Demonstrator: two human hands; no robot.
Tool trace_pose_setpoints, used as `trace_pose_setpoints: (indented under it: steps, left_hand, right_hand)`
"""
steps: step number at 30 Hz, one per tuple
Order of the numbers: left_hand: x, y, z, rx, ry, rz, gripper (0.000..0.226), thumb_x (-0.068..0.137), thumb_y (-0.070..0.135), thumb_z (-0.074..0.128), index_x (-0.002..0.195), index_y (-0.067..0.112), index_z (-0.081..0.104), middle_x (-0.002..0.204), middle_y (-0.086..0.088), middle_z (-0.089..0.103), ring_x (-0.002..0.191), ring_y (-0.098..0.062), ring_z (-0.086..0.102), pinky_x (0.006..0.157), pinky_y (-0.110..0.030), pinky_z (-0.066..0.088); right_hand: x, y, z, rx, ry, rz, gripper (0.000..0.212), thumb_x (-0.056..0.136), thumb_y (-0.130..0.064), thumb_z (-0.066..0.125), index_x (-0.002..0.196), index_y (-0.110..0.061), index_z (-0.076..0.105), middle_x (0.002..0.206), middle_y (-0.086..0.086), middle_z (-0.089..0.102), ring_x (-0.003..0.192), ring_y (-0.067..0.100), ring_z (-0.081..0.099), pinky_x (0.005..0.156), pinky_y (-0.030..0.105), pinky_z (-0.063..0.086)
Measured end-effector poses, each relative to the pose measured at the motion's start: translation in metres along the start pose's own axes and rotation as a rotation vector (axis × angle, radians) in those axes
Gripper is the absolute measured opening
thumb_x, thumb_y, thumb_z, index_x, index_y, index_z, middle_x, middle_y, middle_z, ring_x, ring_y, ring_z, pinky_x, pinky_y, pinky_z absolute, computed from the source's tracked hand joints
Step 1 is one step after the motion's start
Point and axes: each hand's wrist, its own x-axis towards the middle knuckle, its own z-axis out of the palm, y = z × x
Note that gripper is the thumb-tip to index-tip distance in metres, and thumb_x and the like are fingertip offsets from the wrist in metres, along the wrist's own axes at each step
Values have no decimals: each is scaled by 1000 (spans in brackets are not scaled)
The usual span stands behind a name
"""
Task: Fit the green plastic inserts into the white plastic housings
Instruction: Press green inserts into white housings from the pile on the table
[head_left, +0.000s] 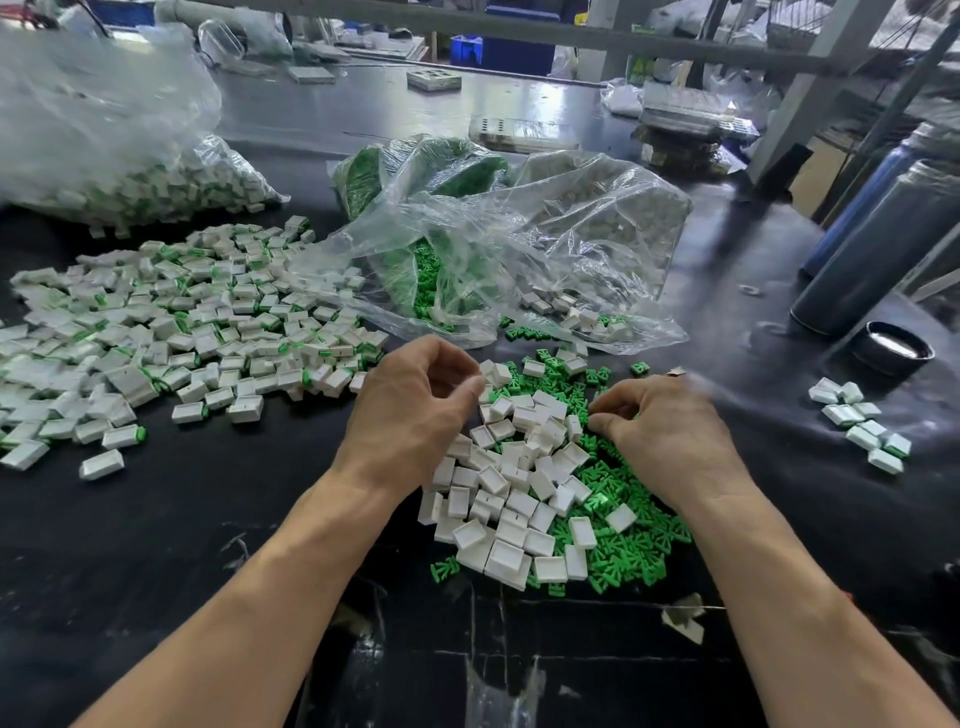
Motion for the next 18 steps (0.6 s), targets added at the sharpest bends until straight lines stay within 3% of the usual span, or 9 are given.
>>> trace_pose_setpoints:
  steps: [7,11,14,18]
  left_hand:
    - [-6,10,5,-259,-69,19,11,91,20,75,100,21,70,91,1,73,81,-8,70,71,-18,56]
    - [-6,9,7,-345,-104,14,13,91,17,75,102,24,73,96,-4,74,91,-20,70,81,-30,61]
    - [-7,10,10,-381,-128,4,13,91,17,75,101,26,76,97,-1,75,94,-19,70,82,-29,60]
    - [-9,11,12,-396,-149,4,15,91,17,76,101,28,78,93,3,76,88,-12,70,76,-22,55]
  right_hand:
    - [-4,-3,1,30,53,-15,13,89,-35,79,82,-33,68,84,-16,68,85,11,65,86,40,57]
    - [-10,-8,1,392,150,-142,10,93,-28,77,87,-30,69,76,-11,72,72,3,68,69,26,56]
    - [-16,-17,6,639,107,-226,10,92,-24,79,93,-31,73,87,-12,75,79,7,70,75,28,57]
    - [-22,-27,14,686,86,-335,17,91,-18,79,96,-33,73,91,-14,75,86,5,71,78,19,54]
